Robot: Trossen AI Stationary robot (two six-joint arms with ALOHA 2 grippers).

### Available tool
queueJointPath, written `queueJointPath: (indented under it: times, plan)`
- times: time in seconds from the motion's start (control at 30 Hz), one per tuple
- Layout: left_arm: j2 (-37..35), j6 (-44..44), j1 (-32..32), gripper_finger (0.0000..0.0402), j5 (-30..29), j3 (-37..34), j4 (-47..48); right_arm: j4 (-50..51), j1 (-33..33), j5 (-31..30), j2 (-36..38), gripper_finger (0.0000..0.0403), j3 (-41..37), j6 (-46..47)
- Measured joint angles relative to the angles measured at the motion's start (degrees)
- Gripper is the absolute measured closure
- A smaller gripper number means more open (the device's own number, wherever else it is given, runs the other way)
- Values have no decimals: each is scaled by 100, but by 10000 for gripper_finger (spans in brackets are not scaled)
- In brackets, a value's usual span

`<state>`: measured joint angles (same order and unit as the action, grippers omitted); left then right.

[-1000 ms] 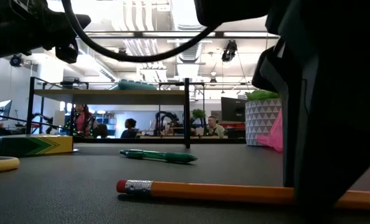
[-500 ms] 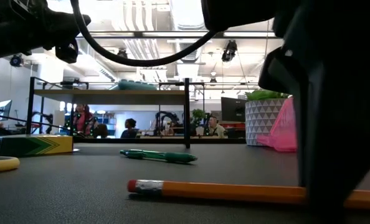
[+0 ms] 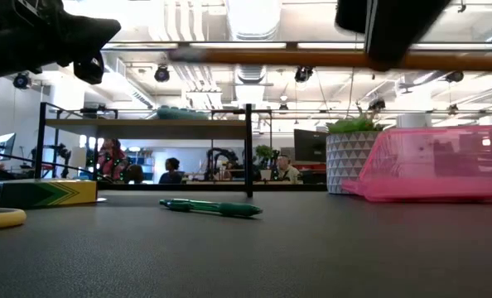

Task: Pack school essentials
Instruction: Put the orange pencil into the pink supply box

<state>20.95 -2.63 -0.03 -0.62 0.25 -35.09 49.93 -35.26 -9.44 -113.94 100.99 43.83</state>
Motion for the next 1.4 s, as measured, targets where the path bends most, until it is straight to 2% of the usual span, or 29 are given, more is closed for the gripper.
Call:
queueJointPath:
  times: [0.3,0.57,0.73,0.9,1.1,1.4]
  plan:
    - [2,0,2,402,1,0,2,1897,280,-853,1182,394,-2,-78]
    - [3,0,0,402,2,0,2,2616,567,-1433,2227,394,-340,-609]
    - [4,0,0,402,2,0,1,2654,876,-1461,2958,394,-1236,-860]
    - [2,0,0,402,0,0,2,2539,1201,-1452,3860,394,-2536,-730]
    - [2,0,0,402,1,0,2,1973,1581,-1118,4840,395,-4105,-631]
    - [0,0,0,402,1,0,2,1036,2142,-506,5467,395,-5679,-803]
